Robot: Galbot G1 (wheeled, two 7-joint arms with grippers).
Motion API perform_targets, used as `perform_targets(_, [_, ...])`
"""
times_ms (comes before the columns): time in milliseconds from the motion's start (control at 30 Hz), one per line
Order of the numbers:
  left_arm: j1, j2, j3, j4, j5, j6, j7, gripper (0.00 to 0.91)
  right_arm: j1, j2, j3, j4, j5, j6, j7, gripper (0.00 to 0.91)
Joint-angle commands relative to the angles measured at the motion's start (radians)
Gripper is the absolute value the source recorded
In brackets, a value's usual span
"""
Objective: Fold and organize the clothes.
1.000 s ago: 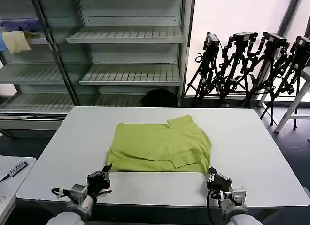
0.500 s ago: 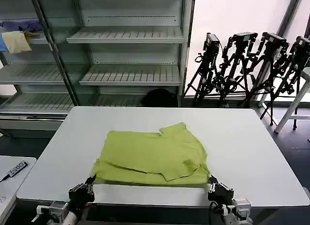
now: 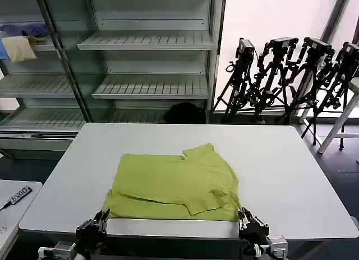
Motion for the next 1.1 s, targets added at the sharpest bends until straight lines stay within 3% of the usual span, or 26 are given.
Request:
perform_targets(33, [-0.01,-0.007,-0.032,-0.016,0.001,-0.018,-0.022,0.907,0.014,0.013,0.009,0.024,-0.014,0.02,0.013,0.907])
perform_targets(133, [-0.064,-0.014,-0.061,-0.042,-0.016,-0.023,-0.018,0.907,0.056,0.018,0.017,0.031,-0.011,0.01,0.008,0.907])
perform_targets(300, [-0.247,0.024,-0.05,-0.006,-0.076,0.042,0.049,0.907,0.29,0.008,-0.005,-0.067,-0.009,-0.025,-0.036,0.907])
perform_targets(333, [-0.323,0.042,-0.035,0.04,-0.088,0.073,0.065,0.907,0.362,0.003,-0.013,-0.111,-0.012,-0.026,-0.072,0.907])
perform_targets(467, [-0.526,0.083,0.03,0.164,-0.116,0.123,0.081,0.907,0.551,0.012,-0.064,-0.295,-0.028,-0.03,-0.076,0.907])
perform_targets(700, [-0.701,0.155,0.126,0.371,-0.074,0.125,0.143,0.907,0.811,0.034,-0.114,-0.566,-0.02,-0.032,-0.074,0.907])
perform_targets(1100, [-0.864,0.18,0.25,0.608,-0.102,0.128,0.138,0.907,0.953,0.084,-0.114,-0.821,0.022,-0.031,-0.066,0.907])
